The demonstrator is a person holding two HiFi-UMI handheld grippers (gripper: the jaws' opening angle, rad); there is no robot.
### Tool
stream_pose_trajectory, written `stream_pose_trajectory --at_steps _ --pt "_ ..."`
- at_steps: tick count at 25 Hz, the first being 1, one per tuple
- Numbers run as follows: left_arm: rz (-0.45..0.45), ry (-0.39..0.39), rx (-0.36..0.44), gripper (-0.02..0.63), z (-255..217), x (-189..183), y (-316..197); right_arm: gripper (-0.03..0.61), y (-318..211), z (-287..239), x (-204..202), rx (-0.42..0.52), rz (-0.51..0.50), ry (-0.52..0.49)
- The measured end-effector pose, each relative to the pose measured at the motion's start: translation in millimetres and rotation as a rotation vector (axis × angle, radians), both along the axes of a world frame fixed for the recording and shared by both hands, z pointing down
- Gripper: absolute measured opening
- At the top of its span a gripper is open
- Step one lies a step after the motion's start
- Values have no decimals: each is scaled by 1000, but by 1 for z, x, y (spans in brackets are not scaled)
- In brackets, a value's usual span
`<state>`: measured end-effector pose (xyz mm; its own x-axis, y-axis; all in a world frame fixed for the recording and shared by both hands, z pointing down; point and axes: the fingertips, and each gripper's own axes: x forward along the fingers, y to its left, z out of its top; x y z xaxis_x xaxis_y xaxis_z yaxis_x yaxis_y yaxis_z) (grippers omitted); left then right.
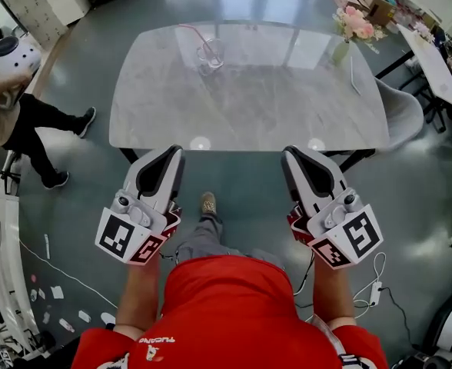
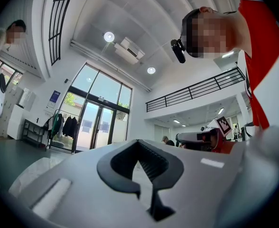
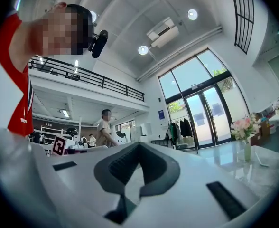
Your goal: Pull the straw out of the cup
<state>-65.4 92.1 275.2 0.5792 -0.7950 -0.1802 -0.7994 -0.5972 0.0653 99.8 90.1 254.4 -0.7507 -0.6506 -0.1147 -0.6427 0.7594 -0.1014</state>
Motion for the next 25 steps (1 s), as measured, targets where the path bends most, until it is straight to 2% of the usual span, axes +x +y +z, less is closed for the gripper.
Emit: stream_pose_trajectory --at_steps 25 --pt "86 5 -29 5 10 -70 -185 2 -174 1 -86 -51 65 59"
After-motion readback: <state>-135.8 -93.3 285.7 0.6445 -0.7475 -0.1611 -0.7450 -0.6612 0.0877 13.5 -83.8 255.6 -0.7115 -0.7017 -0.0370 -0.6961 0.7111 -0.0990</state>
